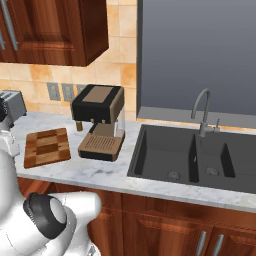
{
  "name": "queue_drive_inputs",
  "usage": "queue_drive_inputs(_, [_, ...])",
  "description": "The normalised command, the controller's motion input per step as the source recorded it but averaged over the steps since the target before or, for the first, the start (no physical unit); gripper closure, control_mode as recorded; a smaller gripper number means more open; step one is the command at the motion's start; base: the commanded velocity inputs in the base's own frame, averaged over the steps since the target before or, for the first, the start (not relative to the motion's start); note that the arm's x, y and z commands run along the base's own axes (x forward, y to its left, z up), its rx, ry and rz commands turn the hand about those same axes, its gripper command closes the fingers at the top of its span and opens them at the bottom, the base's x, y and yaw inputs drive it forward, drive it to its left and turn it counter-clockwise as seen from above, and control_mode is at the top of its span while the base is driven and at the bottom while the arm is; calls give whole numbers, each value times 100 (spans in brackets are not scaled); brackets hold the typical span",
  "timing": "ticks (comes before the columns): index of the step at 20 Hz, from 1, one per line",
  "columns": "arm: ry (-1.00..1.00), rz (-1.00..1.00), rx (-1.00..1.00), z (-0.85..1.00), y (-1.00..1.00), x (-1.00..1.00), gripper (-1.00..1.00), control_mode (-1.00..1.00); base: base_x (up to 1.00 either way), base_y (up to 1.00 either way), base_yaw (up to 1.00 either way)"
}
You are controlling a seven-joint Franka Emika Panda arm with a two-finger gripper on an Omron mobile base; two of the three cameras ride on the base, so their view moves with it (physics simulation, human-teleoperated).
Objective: Open the drawer on the left and place the cutting tools on the cutting board.
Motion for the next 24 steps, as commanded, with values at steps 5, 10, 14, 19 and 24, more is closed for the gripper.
queue_drive_inputs(5, [0,77,16,0,-2,58,-100,-100,0,0,0])
queue_drive_inputs(10, [-15,59,36,-29,-39,-22,-100,-100,0,0,0])
queue_drive_inputs(14, [-21,43,50,-81,-7,-60,-100,-100,0,0,0])
queue_drive_inputs(19, [-2,18,27,-19,0,-8,-100,-100,0,0,0])
queue_drive_inputs(24, [14,10,4,43,-8,64,-100,-100,0,0,0])
